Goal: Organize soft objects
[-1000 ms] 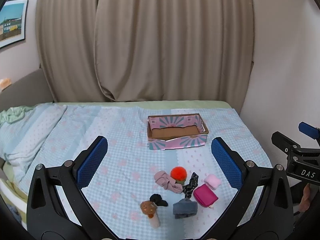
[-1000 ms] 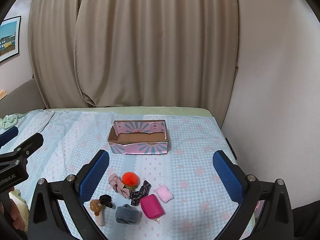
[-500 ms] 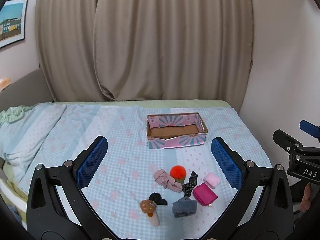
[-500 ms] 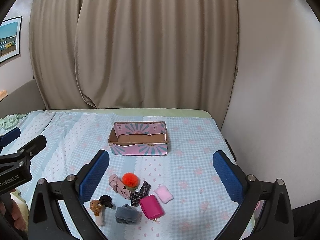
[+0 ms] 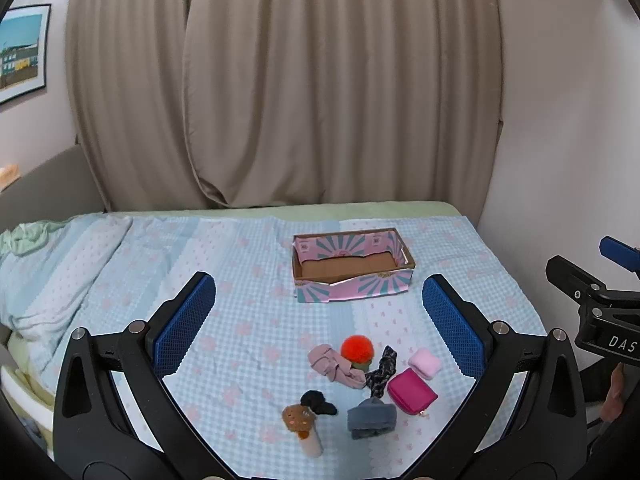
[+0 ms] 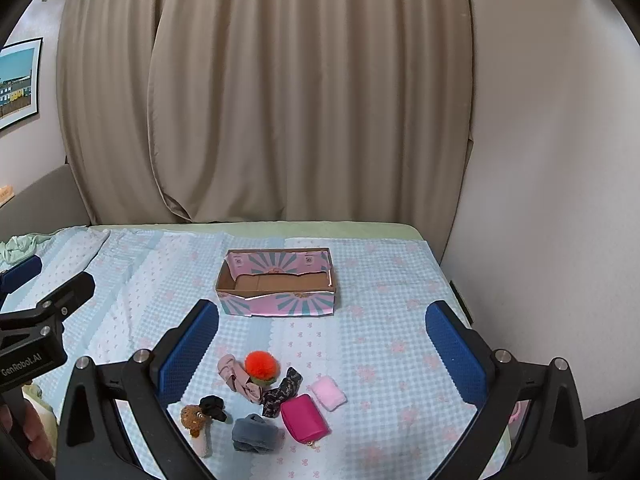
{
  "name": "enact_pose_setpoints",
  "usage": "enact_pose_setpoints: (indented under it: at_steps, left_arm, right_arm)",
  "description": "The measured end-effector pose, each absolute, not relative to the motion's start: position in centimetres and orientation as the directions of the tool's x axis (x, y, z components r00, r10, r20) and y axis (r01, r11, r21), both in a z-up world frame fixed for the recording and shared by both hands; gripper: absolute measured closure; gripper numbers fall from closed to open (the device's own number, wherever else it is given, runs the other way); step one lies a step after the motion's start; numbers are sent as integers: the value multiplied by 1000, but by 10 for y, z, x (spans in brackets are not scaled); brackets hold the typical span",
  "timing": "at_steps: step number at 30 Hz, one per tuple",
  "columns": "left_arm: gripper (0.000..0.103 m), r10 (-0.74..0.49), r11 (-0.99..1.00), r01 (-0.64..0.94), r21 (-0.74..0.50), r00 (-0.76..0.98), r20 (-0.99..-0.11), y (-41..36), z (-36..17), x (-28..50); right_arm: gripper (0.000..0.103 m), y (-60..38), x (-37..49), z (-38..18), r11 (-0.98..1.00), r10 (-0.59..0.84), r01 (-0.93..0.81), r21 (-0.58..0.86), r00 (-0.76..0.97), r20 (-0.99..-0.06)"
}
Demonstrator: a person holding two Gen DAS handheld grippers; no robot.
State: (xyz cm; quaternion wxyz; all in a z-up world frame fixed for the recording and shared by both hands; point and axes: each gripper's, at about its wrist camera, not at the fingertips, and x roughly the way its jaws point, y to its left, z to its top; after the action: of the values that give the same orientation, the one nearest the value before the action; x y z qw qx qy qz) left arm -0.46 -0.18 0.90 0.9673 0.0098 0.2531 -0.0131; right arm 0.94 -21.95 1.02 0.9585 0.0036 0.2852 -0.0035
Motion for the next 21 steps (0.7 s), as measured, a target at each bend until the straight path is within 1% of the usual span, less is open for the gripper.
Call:
enact_pose_setpoints:
  at_steps: [21]
  left_arm:
    - [1, -32, 999, 42, 8, 863, -505, 0, 7, -3]
  right_arm:
    - [0, -216, 6, -1, 999, 21, 2, 40, 833, -553]
